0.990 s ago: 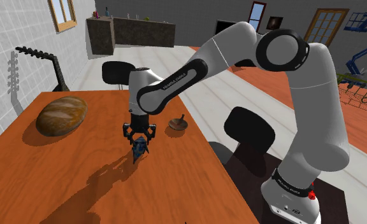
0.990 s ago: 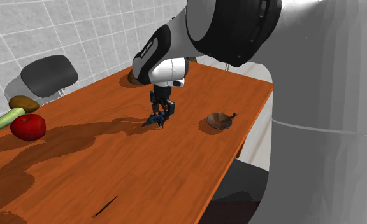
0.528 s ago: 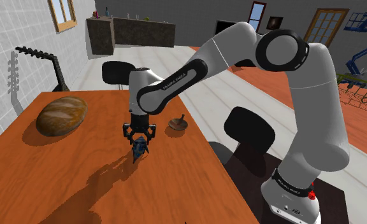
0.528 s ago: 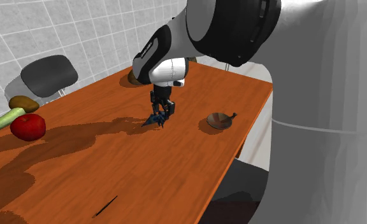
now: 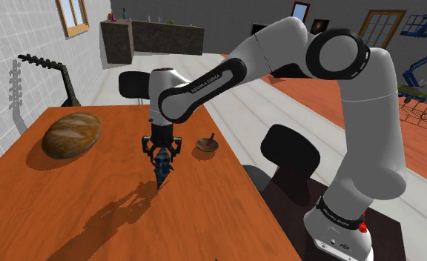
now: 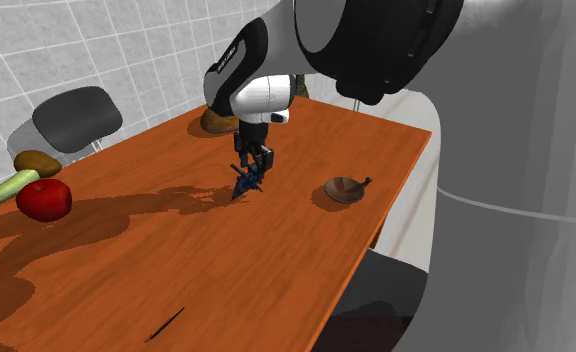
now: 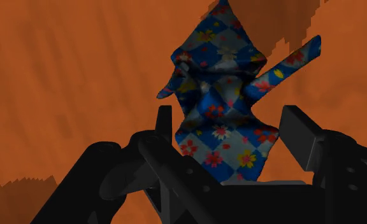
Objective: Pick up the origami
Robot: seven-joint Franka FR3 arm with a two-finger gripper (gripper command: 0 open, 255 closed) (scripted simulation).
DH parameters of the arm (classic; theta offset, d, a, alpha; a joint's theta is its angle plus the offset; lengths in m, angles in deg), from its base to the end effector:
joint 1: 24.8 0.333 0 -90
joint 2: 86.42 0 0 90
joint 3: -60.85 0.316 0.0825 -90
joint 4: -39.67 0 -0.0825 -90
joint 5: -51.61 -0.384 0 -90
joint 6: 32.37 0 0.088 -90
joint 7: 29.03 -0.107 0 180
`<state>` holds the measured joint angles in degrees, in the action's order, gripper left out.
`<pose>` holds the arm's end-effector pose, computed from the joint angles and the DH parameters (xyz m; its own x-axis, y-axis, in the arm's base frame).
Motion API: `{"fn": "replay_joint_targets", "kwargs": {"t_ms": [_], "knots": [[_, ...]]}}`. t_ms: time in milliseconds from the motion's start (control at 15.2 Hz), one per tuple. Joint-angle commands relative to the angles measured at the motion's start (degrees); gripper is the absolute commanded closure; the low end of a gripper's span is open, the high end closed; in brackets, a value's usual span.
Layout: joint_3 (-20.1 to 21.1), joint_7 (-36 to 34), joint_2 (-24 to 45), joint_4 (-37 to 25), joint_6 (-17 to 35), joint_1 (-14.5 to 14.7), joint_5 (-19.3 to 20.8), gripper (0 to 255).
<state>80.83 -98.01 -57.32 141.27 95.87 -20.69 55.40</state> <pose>0.6068 0.2480 0.2878 0.7064 -0.6990 -0.1116 -0.7055 -0.7080 -0.0311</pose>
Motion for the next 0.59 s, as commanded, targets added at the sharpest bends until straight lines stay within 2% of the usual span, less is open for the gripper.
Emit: {"fn": "replay_joint_targets", "kwargs": {"t_ms": [0,528], "knots": [[0.19,0.05,-0.91,-0.19,-1.08,-0.14,-0.29,255],[0.71,0.25,-3.40,-1.51,-4.80,-0.53,-1.13,255]]}}
